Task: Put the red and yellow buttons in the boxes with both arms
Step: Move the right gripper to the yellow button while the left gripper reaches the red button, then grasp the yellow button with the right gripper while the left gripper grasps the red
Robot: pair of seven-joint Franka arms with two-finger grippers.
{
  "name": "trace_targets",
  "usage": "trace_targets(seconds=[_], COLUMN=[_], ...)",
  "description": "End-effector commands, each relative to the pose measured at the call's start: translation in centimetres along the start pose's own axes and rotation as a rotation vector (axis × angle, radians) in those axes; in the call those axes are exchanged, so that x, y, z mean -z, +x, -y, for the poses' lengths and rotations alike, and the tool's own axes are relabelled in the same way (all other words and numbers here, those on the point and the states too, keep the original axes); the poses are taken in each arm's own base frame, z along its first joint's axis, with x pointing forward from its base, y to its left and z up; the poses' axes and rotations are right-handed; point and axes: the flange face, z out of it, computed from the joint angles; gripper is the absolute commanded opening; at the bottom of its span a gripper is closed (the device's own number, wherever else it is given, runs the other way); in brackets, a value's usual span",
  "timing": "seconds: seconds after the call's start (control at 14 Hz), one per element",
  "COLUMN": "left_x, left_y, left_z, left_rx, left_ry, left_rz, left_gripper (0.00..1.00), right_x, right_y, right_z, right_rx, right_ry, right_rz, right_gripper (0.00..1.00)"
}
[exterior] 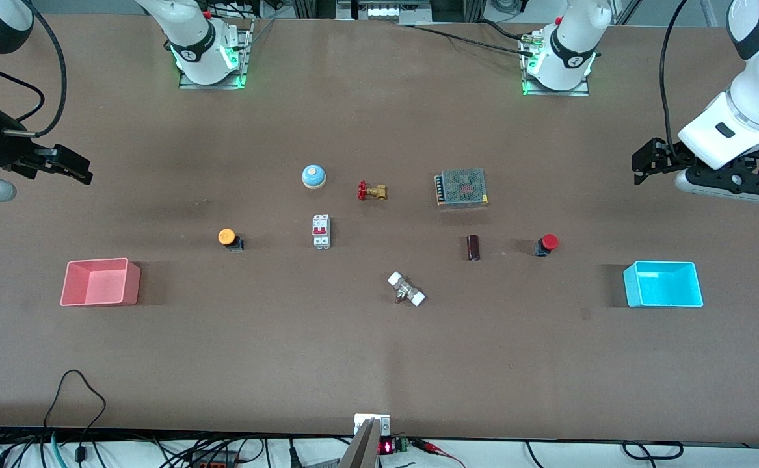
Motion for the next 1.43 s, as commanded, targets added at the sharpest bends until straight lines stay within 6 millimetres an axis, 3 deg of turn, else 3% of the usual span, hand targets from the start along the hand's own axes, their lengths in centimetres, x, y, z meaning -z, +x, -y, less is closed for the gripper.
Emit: trace_targets(seconds=[0.0, 0.29, 0.5, 0.79, 1.0, 1.21, 1.36], left_x=[0.3, 0.2, -1.2, -8.6, -15.6, -22.0, -25.5], left_y=[-0.1, -0.1, 0.4, 2.1, 5.1, 7.3, 7.5], left_z=[-0.4, -0.3, -0.5, -1.8, -4.3, -4.2, -5.1], left_rx=[0.002, 0.004, -0.001, -0.030, 0.016, 0.032, 0.052], left_ry=[-0.018, -0.020, -0.023, -0.044, -0.040, -0.047, -0.048], left_rz=[0.005, 0.008, 0.039, 0.239, 0.240, 0.185, 0.153], left_gripper=[1.00, 1.00, 1.00, 1.00, 1.00, 1.00, 1.00], right_x=[0.6, -0.3, -4.5, -10.0, -14.8, -20.8, -23.3], right_y=[0.1, 0.3, 1.0, 1.9, 2.3, 0.5, -0.4], right_z=[-0.1, 1.6, 4.9, 7.6, 8.7, 11.2, 12.8], right_rx=[0.012, 0.031, 0.081, 0.095, 0.032, 0.060, 0.025], right_ry=[0.013, 0.024, 0.028, 0.033, 0.037, 0.057, 0.070], right_rz=[0.009, 0.030, 0.117, 0.093, 0.057, -0.026, -0.068], right_gripper=[1.00, 1.00, 1.00, 1.00, 1.00, 1.00, 1.00])
